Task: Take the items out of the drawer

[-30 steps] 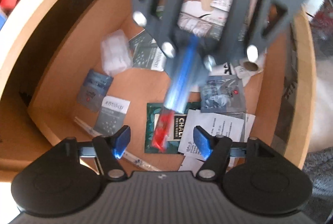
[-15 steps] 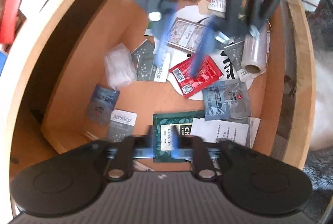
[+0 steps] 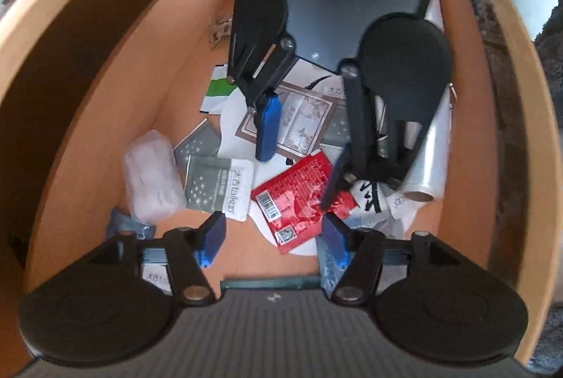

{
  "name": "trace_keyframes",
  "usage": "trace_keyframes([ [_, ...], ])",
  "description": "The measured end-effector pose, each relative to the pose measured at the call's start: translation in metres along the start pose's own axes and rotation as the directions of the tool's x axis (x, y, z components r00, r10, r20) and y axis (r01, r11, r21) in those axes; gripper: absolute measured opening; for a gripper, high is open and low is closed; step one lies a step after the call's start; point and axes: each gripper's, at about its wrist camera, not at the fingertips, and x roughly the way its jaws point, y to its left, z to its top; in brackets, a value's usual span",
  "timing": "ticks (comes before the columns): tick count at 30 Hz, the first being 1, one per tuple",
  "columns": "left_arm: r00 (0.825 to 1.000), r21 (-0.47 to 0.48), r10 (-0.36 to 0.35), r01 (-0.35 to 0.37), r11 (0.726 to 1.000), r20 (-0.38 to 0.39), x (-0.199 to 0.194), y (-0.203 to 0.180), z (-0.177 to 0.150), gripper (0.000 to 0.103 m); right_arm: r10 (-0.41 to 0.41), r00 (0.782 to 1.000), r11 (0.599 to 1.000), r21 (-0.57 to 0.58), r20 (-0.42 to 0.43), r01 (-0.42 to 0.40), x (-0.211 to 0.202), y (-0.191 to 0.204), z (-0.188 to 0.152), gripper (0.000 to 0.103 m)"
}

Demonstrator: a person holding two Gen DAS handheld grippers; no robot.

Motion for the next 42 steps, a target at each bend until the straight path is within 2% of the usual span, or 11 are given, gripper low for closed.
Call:
trace_keyframes([
  [3,1.000,-0.028,-0.009,0.008,1.000,-0.006,0.004,0.003,-0.003,0.066,-0.015,0.999,0.993,-0.117,0.031,0.018,-0.003,0.013,-0.005,0.045],
  [6,1.000,-0.045,-0.030,0.030,0.999,0.000,0.003,0.008,-0.006,0.068,0.010,0.999,0.971,-0.241,0.035,-0.001,-0.008,0.032,-0.008,0.009],
  [8,0.999,-0.048,-0.047,0.047,0.998,0.008,0.001,0.009,-0.008,0.069,0.028,0.999,0.965,-0.263,0.024,-0.021,-0.010,0.037,-0.008,0.000],
  [16,0.998,-0.030,-0.065,0.065,0.997,0.005,0.007,0.008,-0.009,0.078,0.055,0.998,0.955,-0.292,0.033,-0.043,-0.041,0.039,-0.003,0.002],
  [19,0.992,-0.090,-0.125,0.123,0.988,-0.015,0.017,0.016,-0.004,0.080,0.001,0.999,0.965,-0.261,0.033,0.008,-0.053,0.036,-0.004,0.021],
  [22,0.988,-0.120,-0.135,0.126,0.985,-0.071,0.033,0.020,-0.003,0.082,-0.013,0.999,0.968,-0.248,0.040,0.023,-0.055,0.033,-0.011,0.024],
  [28,0.989,-0.208,-0.137,0.125,0.970,-0.046,0.035,0.036,-0.003,0.061,-0.054,0.998,0.974,-0.220,0.039,0.061,-0.053,0.022,-0.020,0.025],
  [30,0.992,-0.223,-0.117,0.104,0.969,-0.046,0.031,0.040,-0.005,0.045,-0.063,0.997,0.975,-0.209,0.041,0.071,-0.052,0.018,-0.021,0.026],
  [31,0.995,-0.218,-0.093,0.081,0.973,-0.045,0.029,0.041,-0.005,0.019,-0.066,0.997,0.976,-0.203,0.043,0.073,-0.052,0.017,-0.022,0.026],
  [38,0.999,-0.114,-0.044,0.041,0.993,-0.031,0.026,0.030,-0.006,0.012,-0.061,0.997,0.994,-0.092,0.055,0.066,-0.046,0.002,-0.023,0.052],
  [42,0.999,-0.084,-0.039,0.039,0.996,-0.005,0.021,0.026,-0.004,0.000,0.001,1.000,1.000,-0.007,0.020,-0.001,-0.036,-0.004,-0.026,0.053],
])
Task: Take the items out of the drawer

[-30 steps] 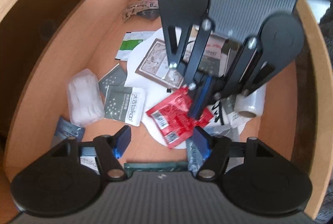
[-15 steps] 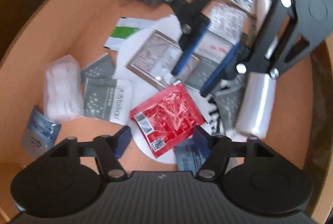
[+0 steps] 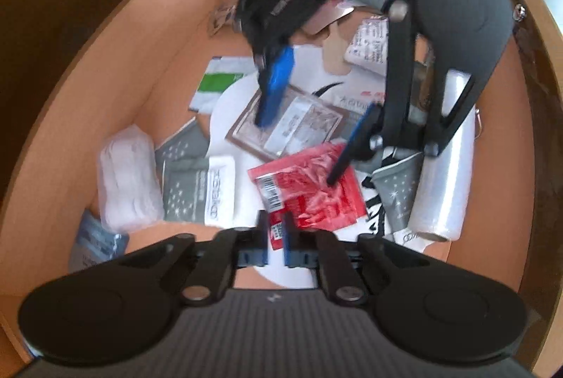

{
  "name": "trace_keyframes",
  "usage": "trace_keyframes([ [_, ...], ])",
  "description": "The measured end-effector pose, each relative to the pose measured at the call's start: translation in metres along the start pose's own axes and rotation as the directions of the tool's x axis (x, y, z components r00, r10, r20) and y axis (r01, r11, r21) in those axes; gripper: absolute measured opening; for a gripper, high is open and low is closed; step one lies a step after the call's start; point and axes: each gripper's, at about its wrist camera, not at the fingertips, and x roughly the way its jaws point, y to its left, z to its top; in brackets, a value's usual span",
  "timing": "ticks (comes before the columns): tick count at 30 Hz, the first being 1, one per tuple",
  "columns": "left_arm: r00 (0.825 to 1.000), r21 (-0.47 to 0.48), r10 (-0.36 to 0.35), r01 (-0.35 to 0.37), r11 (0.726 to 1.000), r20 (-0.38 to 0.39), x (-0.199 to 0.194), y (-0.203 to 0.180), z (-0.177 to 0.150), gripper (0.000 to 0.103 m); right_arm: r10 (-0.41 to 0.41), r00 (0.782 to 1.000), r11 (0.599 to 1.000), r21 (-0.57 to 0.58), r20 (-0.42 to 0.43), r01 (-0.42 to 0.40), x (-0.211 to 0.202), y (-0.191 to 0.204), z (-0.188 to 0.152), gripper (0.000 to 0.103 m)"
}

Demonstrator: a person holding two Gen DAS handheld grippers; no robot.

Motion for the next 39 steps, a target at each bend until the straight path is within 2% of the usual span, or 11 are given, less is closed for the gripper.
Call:
trace_keyframes([
  [5,1.000,-0.004,-0.002,0.002,1.000,0.029,-0.009,0.001,-0.003,0.000,0.034,0.999,0.999,0.019,0.029,-0.035,0.003,0.000,-0.002,0.051],
  [9,0.999,-0.001,-0.007,0.007,1.000,0.039,-0.014,0.003,-0.008,0.000,0.007,1.000,0.994,-0.110,0.030,-0.004,0.007,0.019,-0.005,0.018],
  [12,0.999,0.004,-0.022,0.021,1.000,0.028,-0.016,0.005,-0.013,0.003,-0.005,1.000,0.985,-0.170,0.028,0.010,0.007,0.029,-0.006,0.012],
  [13,0.999,0.016,-0.036,0.036,0.999,0.016,-0.015,0.005,-0.015,0.012,-0.002,1.000,0.984,-0.177,0.030,0.007,0.006,0.030,-0.006,0.000],
  [16,0.999,0.031,-0.036,0.037,0.999,-0.012,-0.009,0.002,-0.011,0.052,0.011,0.999,0.975,-0.223,0.031,-0.004,0.005,0.034,-0.006,0.000],
  [23,0.989,-0.012,-0.139,0.138,0.990,-0.052,0.007,0.002,-0.003,0.068,-0.017,0.995,0.955,-0.294,0.101,0.046,-0.023,0.042,-0.002,0.000],
  [25,0.991,-0.012,-0.128,0.128,0.992,-0.045,0.007,0.003,-0.001,0.065,-0.030,0.994,0.953,-0.296,0.108,0.061,-0.028,0.041,-0.001,0.001],
  [28,0.993,-0.041,-0.106,0.105,0.994,-0.041,0.005,0.009,0.002,0.014,-0.024,0.996,0.963,-0.265,0.091,0.047,-0.030,0.038,-0.003,0.004],
  [29,0.993,-0.033,-0.108,0.107,0.994,-0.041,0.005,0.010,0.002,0.009,-0.024,0.997,0.966,-0.254,0.079,0.043,-0.028,0.036,-0.004,0.012],
  [35,0.998,0.061,-0.060,0.061,0.996,-0.014,0.001,0.000,0.001,0.004,-0.006,1.000,0.986,-0.166,0.005,0.007,-0.024,0.018,-0.010,0.044],
  [39,0.999,0.108,-0.014,0.011,0.994,0.034,-0.010,-0.003,-0.002,0.003,0.040,0.999,0.995,-0.096,-0.004,-0.040,-0.017,0.011,-0.011,0.049],
])
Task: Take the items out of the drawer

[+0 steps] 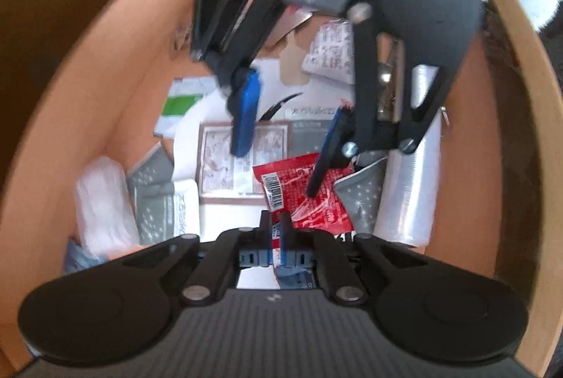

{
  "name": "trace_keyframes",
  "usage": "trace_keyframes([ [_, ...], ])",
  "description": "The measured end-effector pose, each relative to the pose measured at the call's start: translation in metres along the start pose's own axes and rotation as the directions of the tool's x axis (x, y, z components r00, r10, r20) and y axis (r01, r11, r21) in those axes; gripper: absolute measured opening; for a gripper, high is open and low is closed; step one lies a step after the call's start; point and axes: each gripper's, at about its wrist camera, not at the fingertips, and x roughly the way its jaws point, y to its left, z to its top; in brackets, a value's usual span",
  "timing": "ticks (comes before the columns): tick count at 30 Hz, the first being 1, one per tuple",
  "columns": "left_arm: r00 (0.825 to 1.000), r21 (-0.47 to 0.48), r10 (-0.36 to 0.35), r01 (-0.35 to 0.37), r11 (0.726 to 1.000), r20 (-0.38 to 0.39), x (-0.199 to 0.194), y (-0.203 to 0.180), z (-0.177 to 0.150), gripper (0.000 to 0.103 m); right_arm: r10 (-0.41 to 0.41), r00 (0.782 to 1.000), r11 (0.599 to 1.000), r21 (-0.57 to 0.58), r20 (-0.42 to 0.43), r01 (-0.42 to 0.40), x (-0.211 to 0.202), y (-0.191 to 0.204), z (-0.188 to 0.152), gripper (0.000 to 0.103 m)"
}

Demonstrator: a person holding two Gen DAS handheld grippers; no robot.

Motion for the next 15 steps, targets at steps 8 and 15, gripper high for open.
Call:
trace_keyframes([
  [8,0.999,0.041,0.034,-0.035,0.999,0.037,-0.023,-0.002,-0.007,0.001,0.088,0.994,0.993,0.078,0.065,-0.093,-0.005,-0.008,0.001,0.010],
  [15,0.996,0.067,0.059,-0.063,0.996,0.060,-0.052,0.000,-0.018,0.017,0.002,0.993,0.989,-0.148,0.116,0.016,-0.041,0.028,0.011,0.008],
])
